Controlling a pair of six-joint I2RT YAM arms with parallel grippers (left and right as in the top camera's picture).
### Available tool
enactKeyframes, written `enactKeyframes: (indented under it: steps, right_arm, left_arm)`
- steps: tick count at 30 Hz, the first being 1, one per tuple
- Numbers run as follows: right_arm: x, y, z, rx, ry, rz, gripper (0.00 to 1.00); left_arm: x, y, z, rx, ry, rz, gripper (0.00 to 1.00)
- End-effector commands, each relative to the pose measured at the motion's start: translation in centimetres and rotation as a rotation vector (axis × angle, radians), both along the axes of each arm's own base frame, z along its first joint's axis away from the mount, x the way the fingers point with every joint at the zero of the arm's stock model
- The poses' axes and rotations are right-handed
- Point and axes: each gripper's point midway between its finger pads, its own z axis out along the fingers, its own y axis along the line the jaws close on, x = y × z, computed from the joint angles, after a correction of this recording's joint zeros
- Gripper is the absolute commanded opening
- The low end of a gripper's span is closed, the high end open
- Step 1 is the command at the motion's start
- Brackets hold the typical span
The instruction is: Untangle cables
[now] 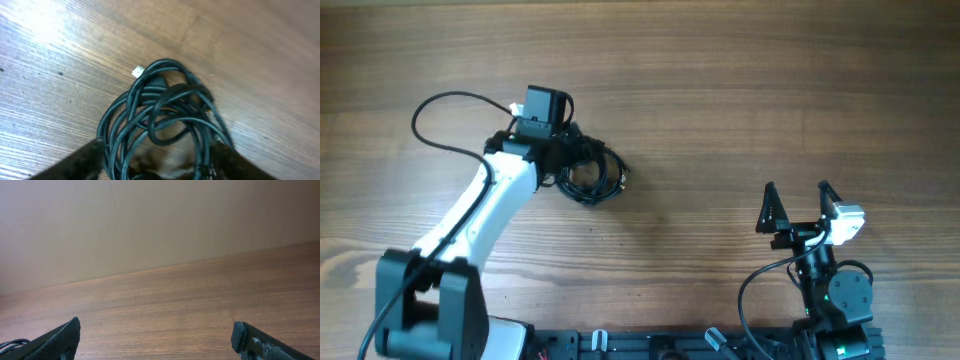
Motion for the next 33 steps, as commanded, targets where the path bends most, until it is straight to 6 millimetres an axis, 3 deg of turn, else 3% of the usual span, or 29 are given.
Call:
enactKeyframes:
  steps: [1,4,8,15,24,27,29,31,33]
  right_arm:
    - [0.0,0.1,0.1,-0.016,-0.007,0.005,1.0]
    - [0.0,0.1,0.1,-0.016,-0.007,0.005,1.0]
    - [0.0,0.1,0.1,-0.016,-0.007,0.005,1.0]
    - [0.0,0.1,0.1,-0.016,-0.007,0.005,1.0]
    - [0.0,0.1,0.1,-0.016,-0.007,0.005,1.0]
    - [0.0,0.1,0.1,-0.016,-0.007,0.005,1.0]
    - [0.0,0.1,0.1,-0.016,-0.007,0.005,1.0]
    - [0.0,0.1,0.1,-0.016,-0.007,0.005,1.0]
    - [0.0,0.1,0.1,-0.016,-0.007,0.005,1.0]
  left_arm:
    - [-0.2,0.4,-2.8,0.025,0.08,0.009,0.55]
    - [-1.1,-1.0,-5.0,-0.042,0.164,-0.022,0.34]
    - [-1.8,-2.6,-5.7,-0.1,0.201,-0.059,0.04]
    - [-3.0,-5.7,-5.7,-0.112,0.217,-0.147,0.04]
    - [-6.8,-8.7,-6.1,-0.077,0.313,-0.26,0.08]
    - [-7.6,-10.3,-5.6,-0.185,0.347,-0.287,0.04]
    - [-7.0,-10.6,-4.1,-0.284,0.332,-0.276,0.06]
    - [-5.6,-9.6,-2.2,-0.349,0.286,-0.236,0.11]
    - [-4.6,-8.1,-1.4,-0.36,0.249,-0.194,0.23]
